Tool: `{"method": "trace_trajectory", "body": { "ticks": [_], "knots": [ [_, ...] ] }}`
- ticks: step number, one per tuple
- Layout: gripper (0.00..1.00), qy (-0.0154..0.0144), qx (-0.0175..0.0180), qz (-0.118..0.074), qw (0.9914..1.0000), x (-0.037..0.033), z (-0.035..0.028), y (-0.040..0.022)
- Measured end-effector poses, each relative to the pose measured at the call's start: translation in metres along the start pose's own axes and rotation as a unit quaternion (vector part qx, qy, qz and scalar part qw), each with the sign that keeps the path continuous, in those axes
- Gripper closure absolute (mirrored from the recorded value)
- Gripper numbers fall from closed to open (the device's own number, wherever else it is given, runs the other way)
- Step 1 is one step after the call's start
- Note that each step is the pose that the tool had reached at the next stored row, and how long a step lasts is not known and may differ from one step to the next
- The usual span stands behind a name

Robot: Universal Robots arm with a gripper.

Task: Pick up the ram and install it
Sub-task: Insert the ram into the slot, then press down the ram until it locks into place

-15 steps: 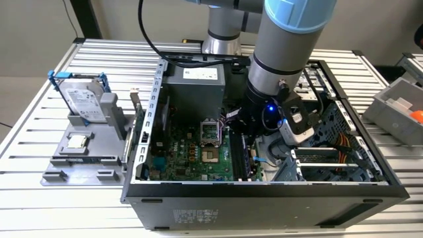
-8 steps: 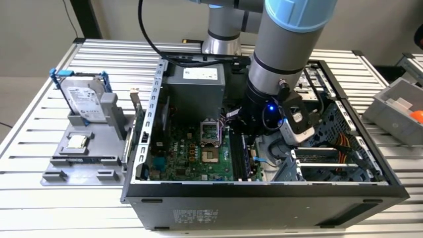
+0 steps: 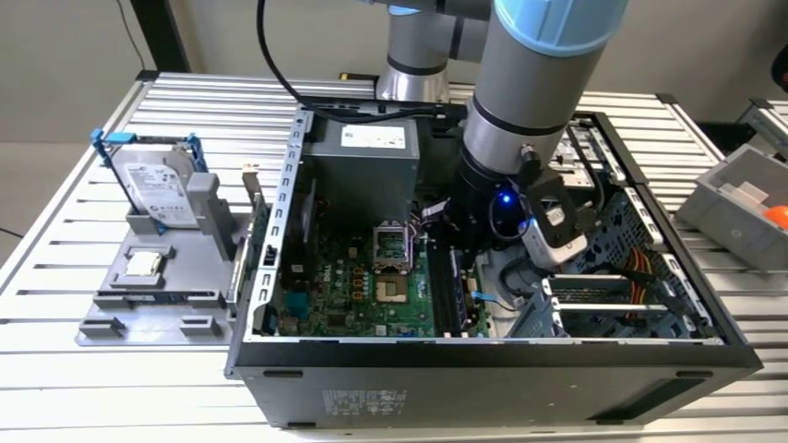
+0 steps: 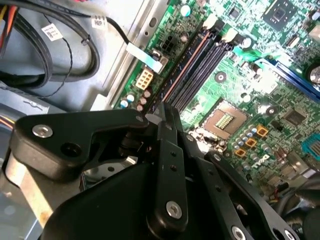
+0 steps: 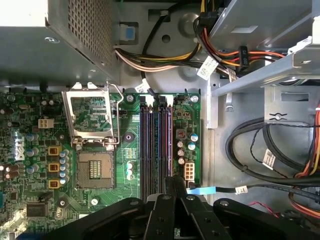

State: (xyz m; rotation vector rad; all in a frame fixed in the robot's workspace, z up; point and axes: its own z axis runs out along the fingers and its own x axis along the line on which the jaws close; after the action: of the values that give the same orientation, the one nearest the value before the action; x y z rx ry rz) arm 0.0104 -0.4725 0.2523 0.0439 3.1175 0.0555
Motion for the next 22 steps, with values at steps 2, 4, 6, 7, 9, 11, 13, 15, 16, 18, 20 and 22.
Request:
{"method": "trace_trajectory", "body": {
  "ticks": [2, 4, 6, 7, 9, 11, 13, 15, 16, 18, 20, 22],
  "knots": [
    [1.0, 0.0, 0.0, 0.0, 1.0, 0.0, -0.0005, 0.0],
    [1.0, 0.0, 0.0, 0.0, 1.0, 0.0, -0.0009, 0.0],
    [1.0, 0.0, -0.0001, -0.001, 1.0, 0.0, -0.0011, 0.0],
    [1.0, 0.0, -0.0001, -0.002, 1.0, 0.0, -0.0011, 0.0],
    [1.0, 0.0002, -0.0002, -0.007, 0.99997, 0.0, -0.0011, 0.0],
    [1.0, 0.0005, -0.0003, -0.016, 0.99988, 0.0001, -0.0011, 0.0],
    [1.0, 0.0009, -0.0005, -0.024, 0.9997, 0.0, -0.0011, 0.0001],
    [1.0, 0.0011, -0.0007, -0.031, 0.99952, 0.0, -0.0011, 0.0],
    [1.0, 0.0012, -0.0008, -0.034, 0.99942, 0.0, -0.0011, 0.0],
    [1.0, 0.0014, -0.0009, -0.04, 0.99918, 0.0, -0.0011, 0.0],
    [1.0, 0.0017, -0.0011, -0.048, 0.99886, 0.0, -0.0011, 0.0],
    [1.0, 0.002, -0.0013, -0.055, 0.99847, 0.0, -0.0011, 0.0]
  ]
}}
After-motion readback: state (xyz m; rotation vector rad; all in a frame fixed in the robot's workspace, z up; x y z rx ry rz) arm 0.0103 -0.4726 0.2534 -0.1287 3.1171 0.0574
